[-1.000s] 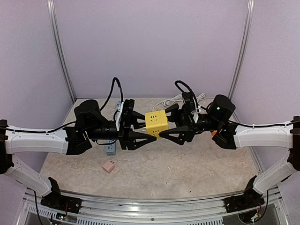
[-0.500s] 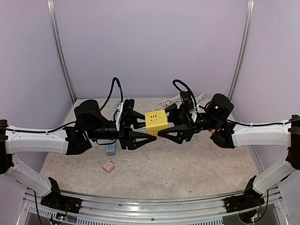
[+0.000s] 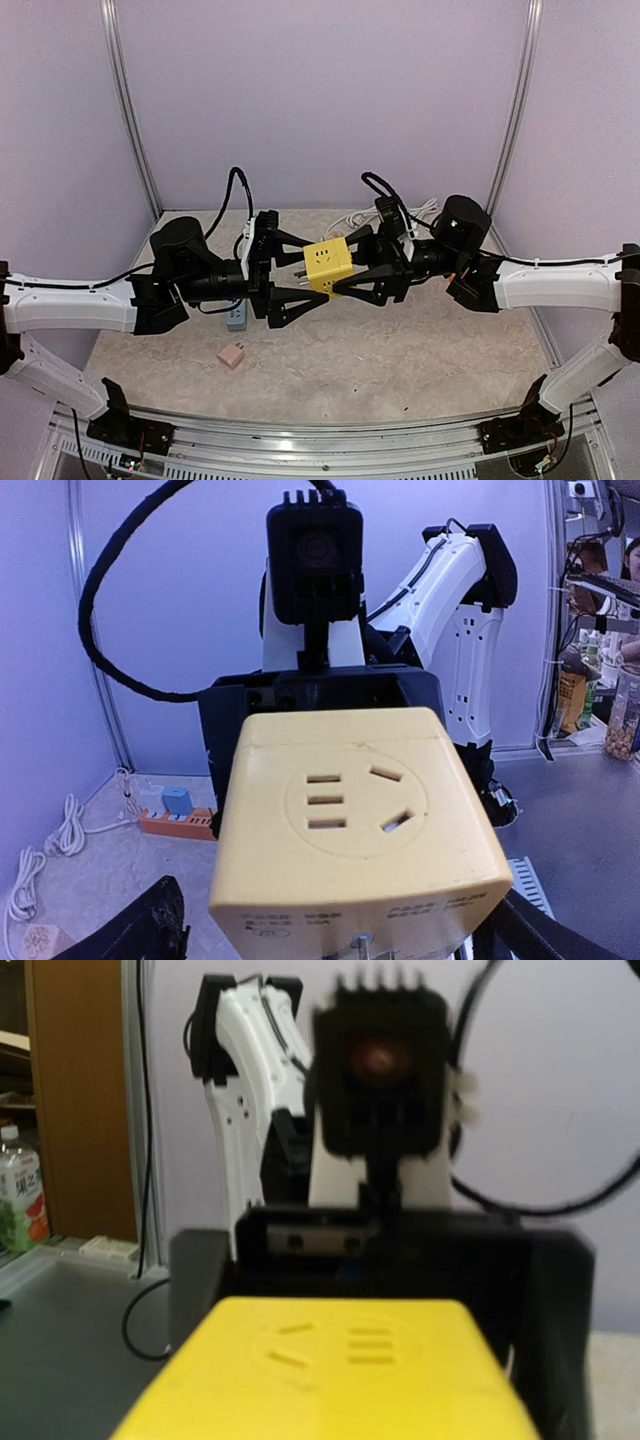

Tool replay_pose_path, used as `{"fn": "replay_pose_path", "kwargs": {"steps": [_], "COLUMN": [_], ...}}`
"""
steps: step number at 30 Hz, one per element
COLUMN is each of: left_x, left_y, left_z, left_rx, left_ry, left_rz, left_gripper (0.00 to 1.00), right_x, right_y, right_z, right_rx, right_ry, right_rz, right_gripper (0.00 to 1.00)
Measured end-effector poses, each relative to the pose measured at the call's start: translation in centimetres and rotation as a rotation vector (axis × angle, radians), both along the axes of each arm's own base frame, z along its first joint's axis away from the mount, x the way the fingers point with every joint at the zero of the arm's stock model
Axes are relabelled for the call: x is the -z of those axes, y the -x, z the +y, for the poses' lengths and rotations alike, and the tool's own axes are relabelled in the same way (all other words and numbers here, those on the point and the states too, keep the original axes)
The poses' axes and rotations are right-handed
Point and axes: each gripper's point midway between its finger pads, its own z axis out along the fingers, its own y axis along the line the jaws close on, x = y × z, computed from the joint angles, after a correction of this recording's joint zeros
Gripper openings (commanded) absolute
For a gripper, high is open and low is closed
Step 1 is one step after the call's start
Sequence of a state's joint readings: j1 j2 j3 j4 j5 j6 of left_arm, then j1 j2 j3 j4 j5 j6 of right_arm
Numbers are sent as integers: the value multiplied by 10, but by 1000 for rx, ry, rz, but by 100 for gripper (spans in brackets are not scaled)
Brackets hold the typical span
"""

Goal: Insert the plug
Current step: Pass from the left arm to the right, then move the socket to the center of the board.

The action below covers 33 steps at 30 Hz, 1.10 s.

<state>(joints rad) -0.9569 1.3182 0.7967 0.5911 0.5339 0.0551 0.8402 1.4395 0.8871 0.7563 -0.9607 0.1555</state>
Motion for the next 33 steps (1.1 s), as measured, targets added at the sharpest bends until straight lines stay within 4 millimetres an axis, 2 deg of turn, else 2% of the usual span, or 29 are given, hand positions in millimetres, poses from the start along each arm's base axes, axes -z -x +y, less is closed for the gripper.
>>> {"fn": "replay_pose_path", "kwargs": {"steps": [7, 11, 13, 17, 21, 26, 33], "left_x": [14, 15, 23, 69, 122, 185, 235], "left_y": [-12, -48, -71, -127, -169, -179, -198], "left_z": [41, 73, 91, 139, 186, 207, 217], "left_rx": [-218, -495, -641, -988, -1270, -1440, -1550], "left_ry": [10, 31, 23, -72, -162, -303, -425], "left_rz": [55, 131, 192, 408, 638, 806, 912], "left_gripper": [99, 99, 99, 99, 99, 98, 87], "right_x": [11, 14, 16, 17, 19, 23, 23], "right_y": [-13, -30, -41, -59, -68, -75, -79], "right_z": [-7, -13, -14, -16, -18, -21, -28], "right_rx": [50, 122, 167, 252, 305, 359, 412], "right_ry": [62, 85, 104, 135, 158, 183, 204], "right_rz": [28, 38, 48, 54, 68, 86, 85], "right_gripper": [12, 9, 9, 5, 2, 0, 0]}}
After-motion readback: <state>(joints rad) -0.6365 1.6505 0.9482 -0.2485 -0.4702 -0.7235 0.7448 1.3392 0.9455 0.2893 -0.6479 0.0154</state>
